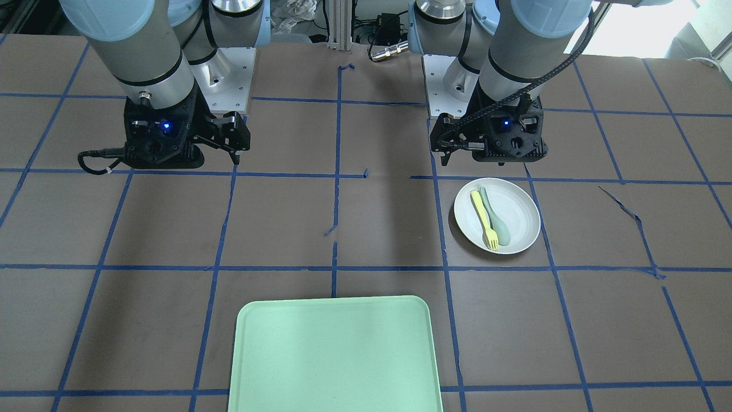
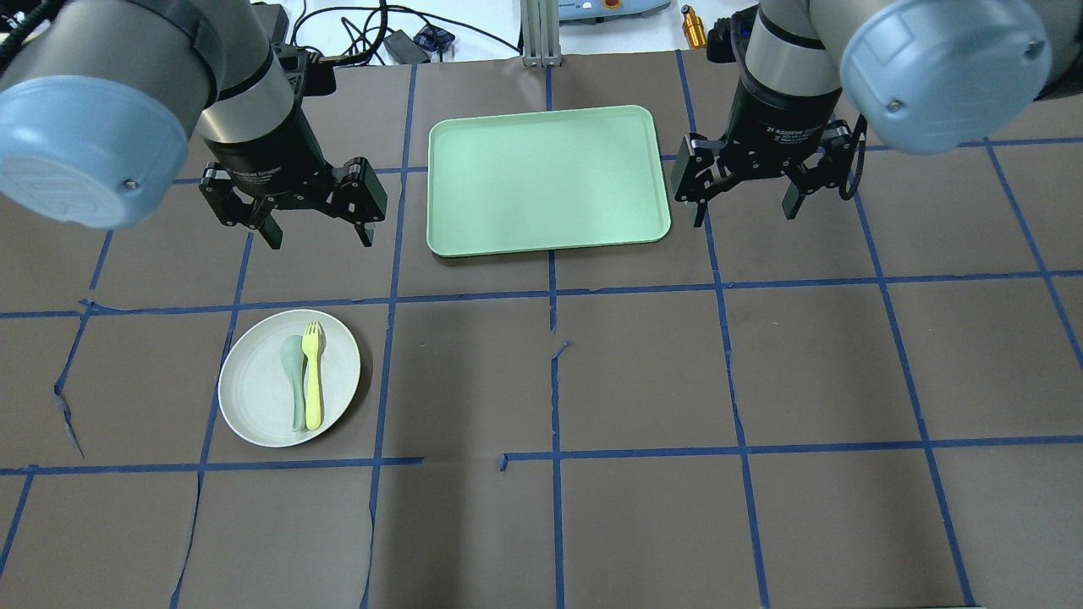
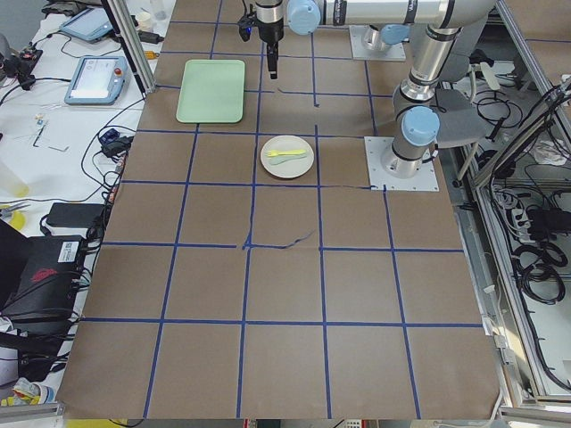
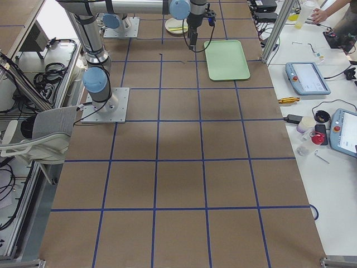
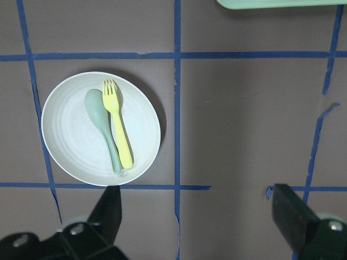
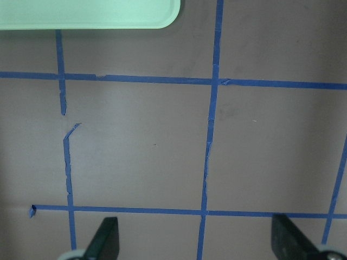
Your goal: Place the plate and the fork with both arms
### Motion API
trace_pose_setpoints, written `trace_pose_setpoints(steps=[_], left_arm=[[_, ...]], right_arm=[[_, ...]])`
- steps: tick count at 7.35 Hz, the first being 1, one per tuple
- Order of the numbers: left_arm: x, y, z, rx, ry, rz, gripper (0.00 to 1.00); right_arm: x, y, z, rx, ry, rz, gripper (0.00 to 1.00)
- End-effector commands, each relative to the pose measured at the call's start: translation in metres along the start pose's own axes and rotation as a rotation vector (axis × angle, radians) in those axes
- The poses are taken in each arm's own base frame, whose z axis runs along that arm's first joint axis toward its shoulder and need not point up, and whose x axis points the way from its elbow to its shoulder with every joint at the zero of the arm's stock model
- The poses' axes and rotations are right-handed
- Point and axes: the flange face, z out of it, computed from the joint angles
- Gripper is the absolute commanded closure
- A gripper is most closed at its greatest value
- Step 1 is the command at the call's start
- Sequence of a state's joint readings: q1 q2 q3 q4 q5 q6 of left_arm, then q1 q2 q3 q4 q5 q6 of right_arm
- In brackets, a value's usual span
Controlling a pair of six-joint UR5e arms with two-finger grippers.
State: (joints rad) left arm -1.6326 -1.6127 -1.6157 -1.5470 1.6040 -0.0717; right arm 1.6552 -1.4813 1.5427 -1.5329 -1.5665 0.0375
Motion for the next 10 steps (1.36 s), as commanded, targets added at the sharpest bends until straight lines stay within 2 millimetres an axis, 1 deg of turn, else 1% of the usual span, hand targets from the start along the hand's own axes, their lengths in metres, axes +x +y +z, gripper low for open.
trace_pose_setpoints(steps=[1, 2, 3, 4, 5, 6, 7, 8, 9, 10], left_arm=[[-0.003, -0.006, 0.004, 0.003, 0.002, -0.002, 0.00], [-0.019, -0.013, 0.004, 0.017, 0.004, -0.035, 0.00], [-0.040, -0.018, 0.007, 0.012, 0.014, -0.074, 0.00], [-0.059, -0.019, 0.022, -0.016, 0.013, -0.068, 0.00], [-0.081, -0.025, 0.029, 0.005, 0.014, -0.047, 0.00], [-0.107, -0.030, 0.034, 0.023, 0.022, -0.088, 0.00], [-0.140, -0.031, 0.043, -0.007, 0.029, -0.150, 0.00], [-0.168, -0.027, 0.063, -0.041, 0.039, -0.204, 0.00], [-0.195, -0.022, 0.085, -0.047, 0.096, -0.260, 0.00], [-0.214, -0.016, 0.104, -0.052, 0.202, -0.268, 0.00]], right_arm=[[0.000, 0.000, -0.002, 0.004, 0.001, -0.002, 0.00], [0.002, 0.000, -0.003, 0.008, 0.007, -0.004, 0.00], [0.003, 0.000, -0.002, 0.005, 0.018, -0.005, 0.00], [0.003, 0.000, -0.003, 0.008, 0.018, -0.005, 0.00], [0.002, 0.000, -0.003, 0.008, 0.016, -0.005, 0.00], [0.002, 0.000, -0.003, 0.008, 0.016, -0.004, 0.00], [0.002, 0.000, -0.003, 0.009, 0.013, 0.002, 0.00], [0.002, -0.001, -0.002, 0.006, 0.015, 0.004, 0.00], [0.002, 0.000, -0.001, 0.005, 0.016, 0.002, 0.00], [0.002, 0.000, -0.002, 0.005, 0.015, 0.002, 0.00]])
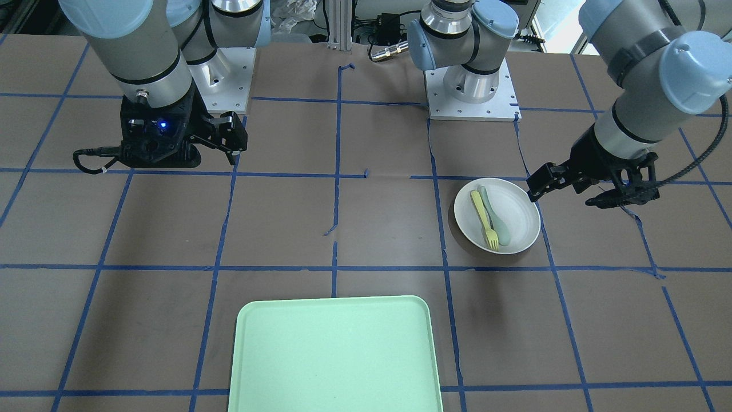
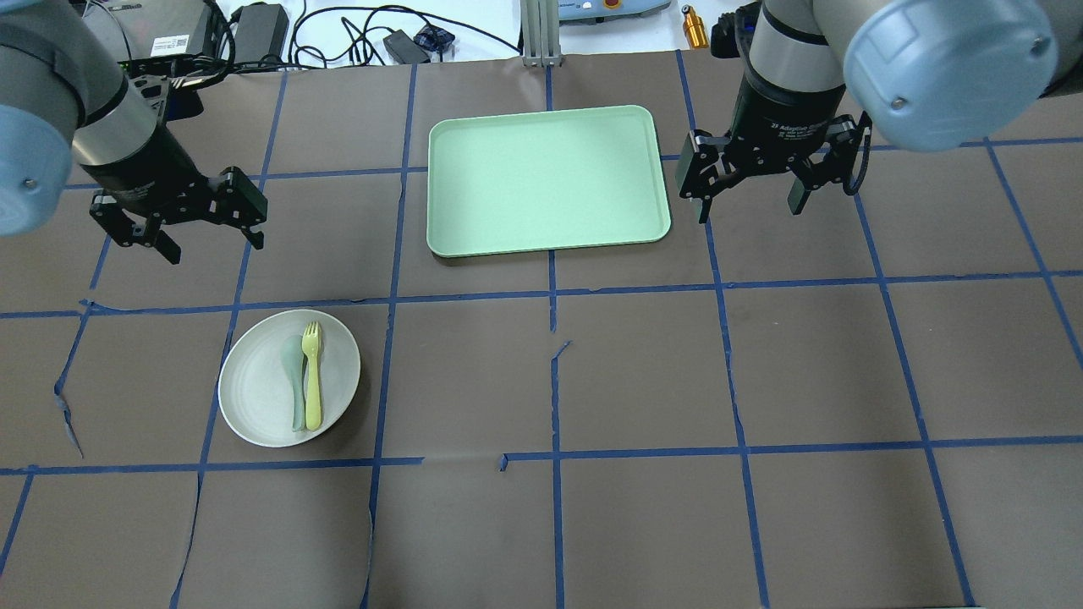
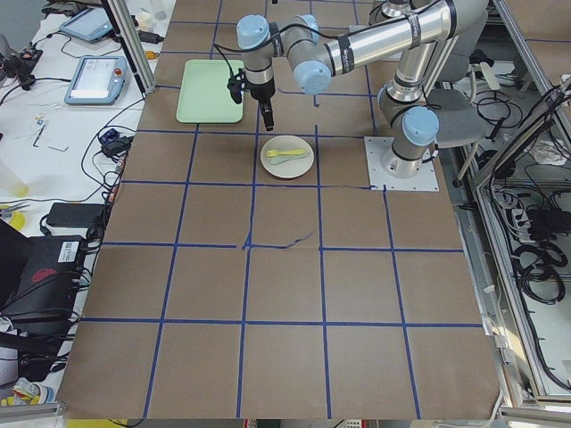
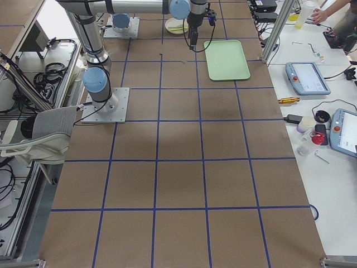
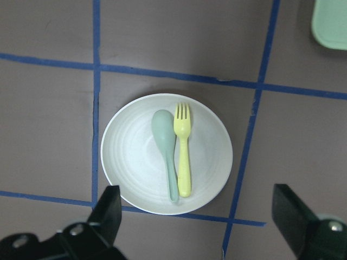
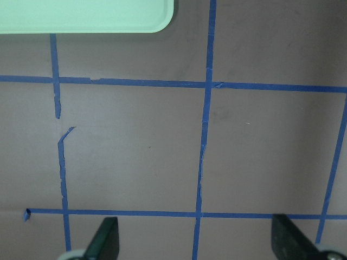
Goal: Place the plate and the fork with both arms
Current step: 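Move the left gripper down to the white plate's rim and grip it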
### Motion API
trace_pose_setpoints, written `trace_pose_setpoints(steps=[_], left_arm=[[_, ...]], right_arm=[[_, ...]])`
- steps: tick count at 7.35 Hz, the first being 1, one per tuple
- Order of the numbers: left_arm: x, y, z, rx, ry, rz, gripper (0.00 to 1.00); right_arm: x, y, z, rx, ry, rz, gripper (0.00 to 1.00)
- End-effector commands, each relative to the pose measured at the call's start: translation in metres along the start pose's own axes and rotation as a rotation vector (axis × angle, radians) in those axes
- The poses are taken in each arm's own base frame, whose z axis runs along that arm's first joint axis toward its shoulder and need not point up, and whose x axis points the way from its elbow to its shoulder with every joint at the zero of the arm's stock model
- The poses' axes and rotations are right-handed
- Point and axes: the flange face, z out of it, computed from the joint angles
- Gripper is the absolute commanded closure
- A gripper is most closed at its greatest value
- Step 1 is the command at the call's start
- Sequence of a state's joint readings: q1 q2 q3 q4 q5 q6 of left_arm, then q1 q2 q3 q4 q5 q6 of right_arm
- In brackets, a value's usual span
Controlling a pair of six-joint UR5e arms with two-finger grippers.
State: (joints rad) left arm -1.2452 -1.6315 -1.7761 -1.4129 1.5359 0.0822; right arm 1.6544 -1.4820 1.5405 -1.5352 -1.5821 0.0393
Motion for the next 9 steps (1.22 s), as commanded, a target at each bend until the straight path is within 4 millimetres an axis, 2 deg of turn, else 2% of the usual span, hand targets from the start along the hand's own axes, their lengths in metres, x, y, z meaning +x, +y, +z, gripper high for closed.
trace_pose_setpoints(steps=[1, 3, 5, 7, 8, 9], left_arm=[[-0.051, 0.002, 0.053, -0.068, 0.126, 0.017, 0.00], [-0.083, 0.003, 0.114, -0.111, 0.147, 0.053, 0.00], [-0.105, -0.002, 0.154, -0.185, 0.093, 0.168, 0.03], [-0.109, -0.007, 0.188, -0.243, 0.099, 0.205, 0.06], [-0.109, -0.006, 0.195, -0.260, 0.108, 0.215, 0.08], [-0.109, -0.005, 0.198, -0.265, 0.114, 0.276, 0.22]], right_arm=[[0.000, 0.001, 0.002, -0.008, 0.003, 0.000, 0.00], [0.000, 0.001, 0.004, -0.009, 0.003, 0.003, 0.00], [-0.004, 0.002, 0.008, -0.018, -0.007, 0.027, 0.00], [-0.006, 0.001, 0.010, -0.021, -0.011, 0.024, 0.00], [-0.005, 0.000, 0.011, -0.024, -0.001, 0.026, 0.00], [-0.006, 0.001, 0.012, -0.026, -0.009, 0.024, 0.00]])
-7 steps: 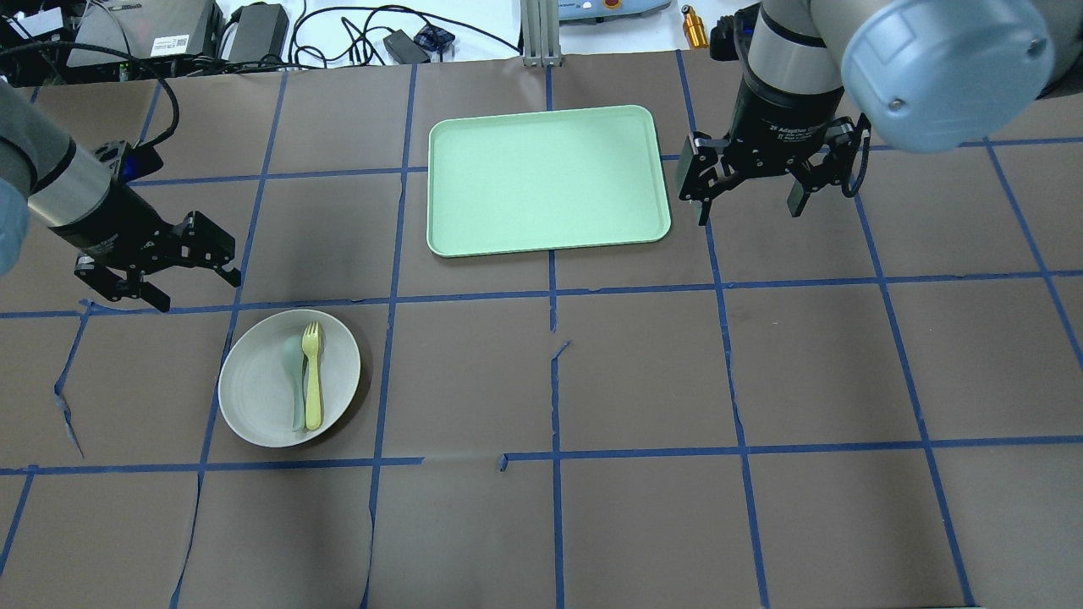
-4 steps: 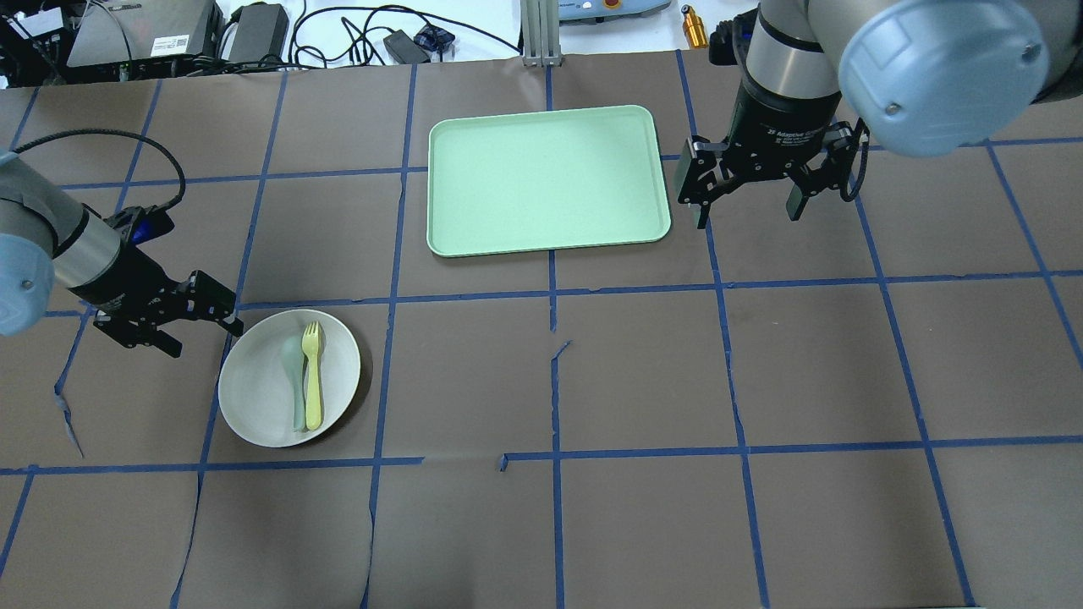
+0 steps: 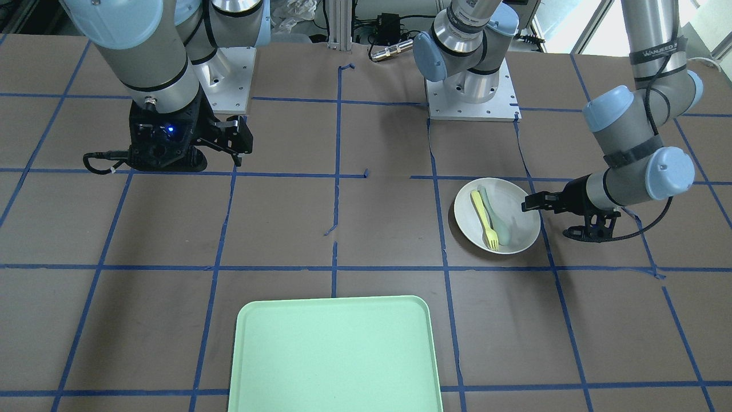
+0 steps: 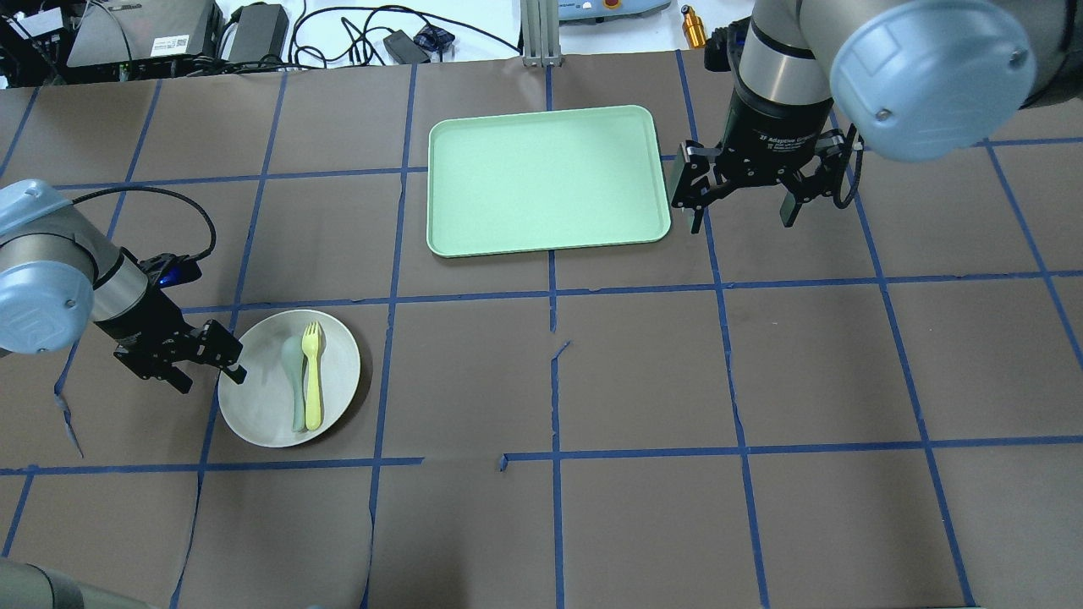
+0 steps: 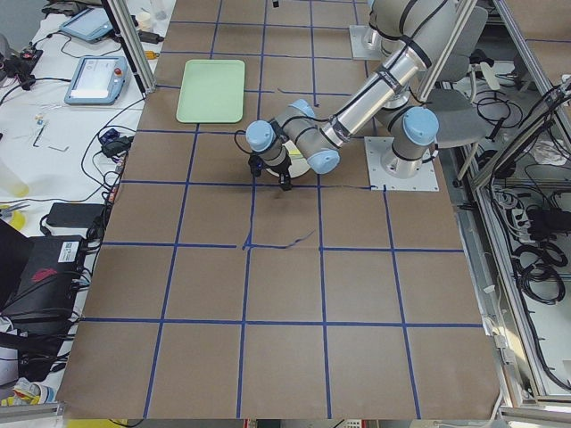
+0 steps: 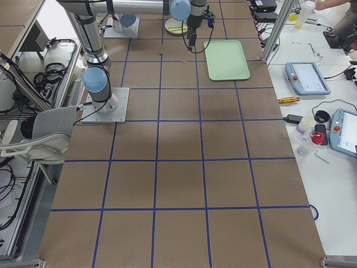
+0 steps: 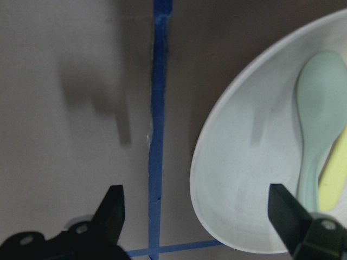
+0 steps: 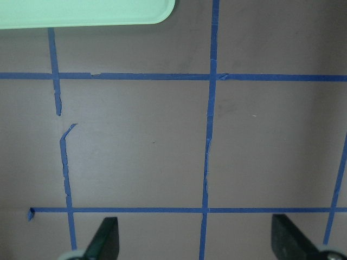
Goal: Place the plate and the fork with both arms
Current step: 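Move the left gripper down to the white plate's rim and grip it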
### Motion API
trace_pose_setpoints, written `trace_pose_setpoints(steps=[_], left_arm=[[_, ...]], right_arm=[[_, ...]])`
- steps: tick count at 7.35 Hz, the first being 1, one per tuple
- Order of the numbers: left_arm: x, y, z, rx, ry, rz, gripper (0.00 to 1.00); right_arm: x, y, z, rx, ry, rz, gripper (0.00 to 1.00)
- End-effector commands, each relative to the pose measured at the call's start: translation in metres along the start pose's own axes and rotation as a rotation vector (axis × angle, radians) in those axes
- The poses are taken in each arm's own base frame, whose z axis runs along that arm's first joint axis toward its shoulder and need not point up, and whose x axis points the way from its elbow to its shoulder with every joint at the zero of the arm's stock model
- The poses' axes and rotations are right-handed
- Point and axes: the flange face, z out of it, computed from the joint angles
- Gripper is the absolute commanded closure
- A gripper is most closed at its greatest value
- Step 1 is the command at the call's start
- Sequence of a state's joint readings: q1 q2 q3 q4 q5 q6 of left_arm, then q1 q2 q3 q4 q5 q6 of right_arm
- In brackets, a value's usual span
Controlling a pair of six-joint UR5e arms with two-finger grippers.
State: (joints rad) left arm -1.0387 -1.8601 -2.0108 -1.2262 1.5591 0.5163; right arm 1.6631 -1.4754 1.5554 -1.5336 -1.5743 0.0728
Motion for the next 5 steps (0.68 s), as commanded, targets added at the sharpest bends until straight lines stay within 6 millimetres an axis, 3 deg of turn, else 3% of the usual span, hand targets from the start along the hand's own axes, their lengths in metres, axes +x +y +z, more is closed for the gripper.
trace_pose_setpoints(steps=[1, 3, 5], left_arm=[[-0.0014, -0.0006, 0.0079, -0.020, 0.004, 0.084, 0.26], [-0.0014, -0.0009, 0.0085, -0.020, 0.006, 0.110, 0.49], [-0.0037, 0.0002, 0.0058, -0.029, -0.018, 0.161, 1.00]], right_arm=[[-0.0008, -0.0007, 0.0013, -0.002, 0.000, 0.000, 0.00], [-0.0011, -0.0007, 0.0013, -0.003, -0.003, 0.000, 0.00], [-0.0006, -0.0008, 0.0013, -0.002, 0.001, 0.000, 0.00]])
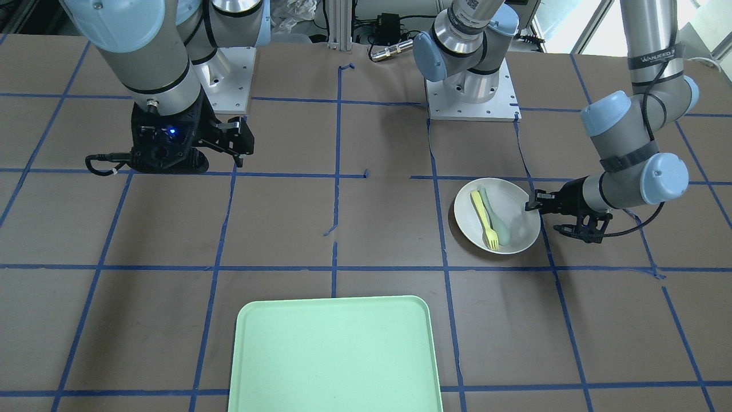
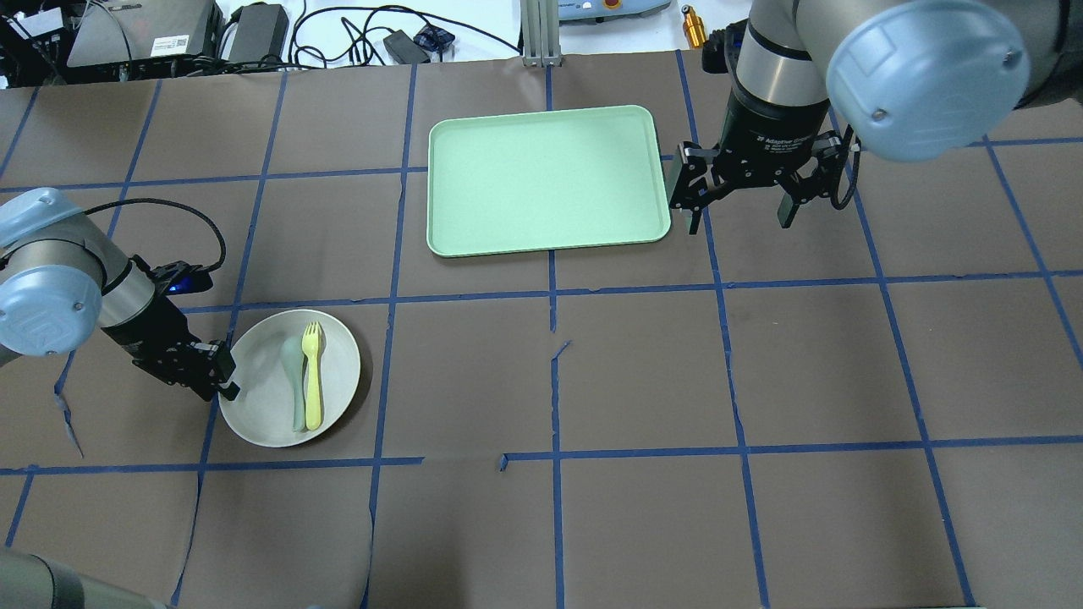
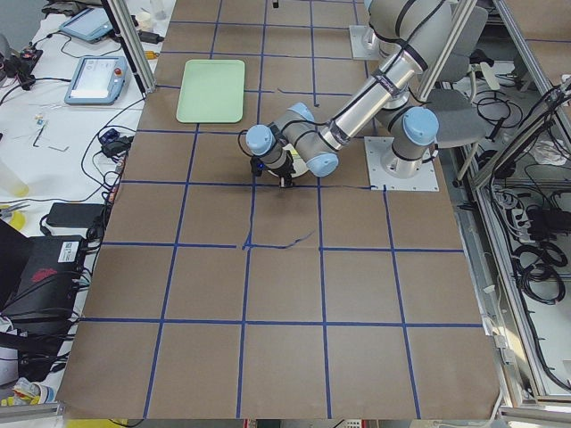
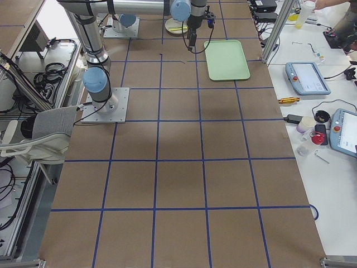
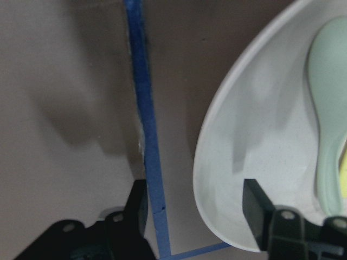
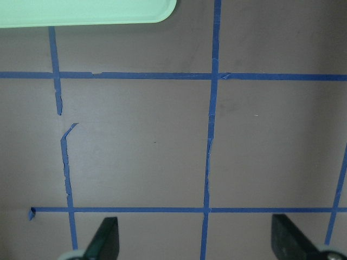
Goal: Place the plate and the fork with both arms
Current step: 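Carry the plate with the left gripper onto the light green tray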
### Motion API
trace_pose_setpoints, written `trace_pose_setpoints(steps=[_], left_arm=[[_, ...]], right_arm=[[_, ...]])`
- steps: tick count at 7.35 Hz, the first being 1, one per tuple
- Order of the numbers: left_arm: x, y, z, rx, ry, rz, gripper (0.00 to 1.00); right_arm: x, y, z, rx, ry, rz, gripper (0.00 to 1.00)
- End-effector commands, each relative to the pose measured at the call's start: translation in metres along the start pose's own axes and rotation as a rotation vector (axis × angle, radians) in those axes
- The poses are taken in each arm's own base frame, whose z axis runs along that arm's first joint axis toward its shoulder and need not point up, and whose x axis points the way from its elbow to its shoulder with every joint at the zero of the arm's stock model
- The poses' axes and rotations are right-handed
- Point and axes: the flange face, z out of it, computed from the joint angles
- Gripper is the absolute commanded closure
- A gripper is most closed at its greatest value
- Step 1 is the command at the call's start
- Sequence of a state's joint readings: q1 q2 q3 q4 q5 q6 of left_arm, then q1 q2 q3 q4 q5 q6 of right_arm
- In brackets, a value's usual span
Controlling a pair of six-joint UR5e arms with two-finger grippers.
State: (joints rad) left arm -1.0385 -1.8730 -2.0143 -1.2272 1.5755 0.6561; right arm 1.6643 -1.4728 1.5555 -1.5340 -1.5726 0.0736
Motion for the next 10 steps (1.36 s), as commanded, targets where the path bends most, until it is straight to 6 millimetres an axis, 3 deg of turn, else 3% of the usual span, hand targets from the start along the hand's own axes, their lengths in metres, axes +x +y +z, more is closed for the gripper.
trace_pose_setpoints(steps=[1, 3, 5, 7, 8, 10], left_arm=[[-0.001, 0.000, -0.004, -0.002, -0.018, 0.022, 1.00], [0.001, 0.001, -0.014, 0.019, -0.018, 0.017, 1.00], [0.013, -0.012, -0.051, 0.108, 0.126, -0.008, 1.00], [0.017, -0.030, -0.102, 0.127, 0.237, -0.100, 1.00], [0.029, -0.045, -0.113, 0.129, 0.236, -0.148, 1.00], [0.124, -0.110, -0.135, 0.167, 0.159, -0.152, 1.00]], right_arm=[[0.001, 0.000, -0.001, 0.004, 0.009, -0.003, 0.00], [0.002, -0.001, -0.005, 0.011, 0.008, -0.001, 0.00], [0.003, -0.002, -0.007, 0.018, 0.018, -0.003, 0.00], [0.007, -0.003, -0.009, 0.023, 0.050, -0.012, 0.00], [0.007, -0.002, -0.008, 0.020, 0.053, -0.013, 0.00], [0.009, -0.003, -0.008, 0.020, 0.054, -0.010, 0.00]])
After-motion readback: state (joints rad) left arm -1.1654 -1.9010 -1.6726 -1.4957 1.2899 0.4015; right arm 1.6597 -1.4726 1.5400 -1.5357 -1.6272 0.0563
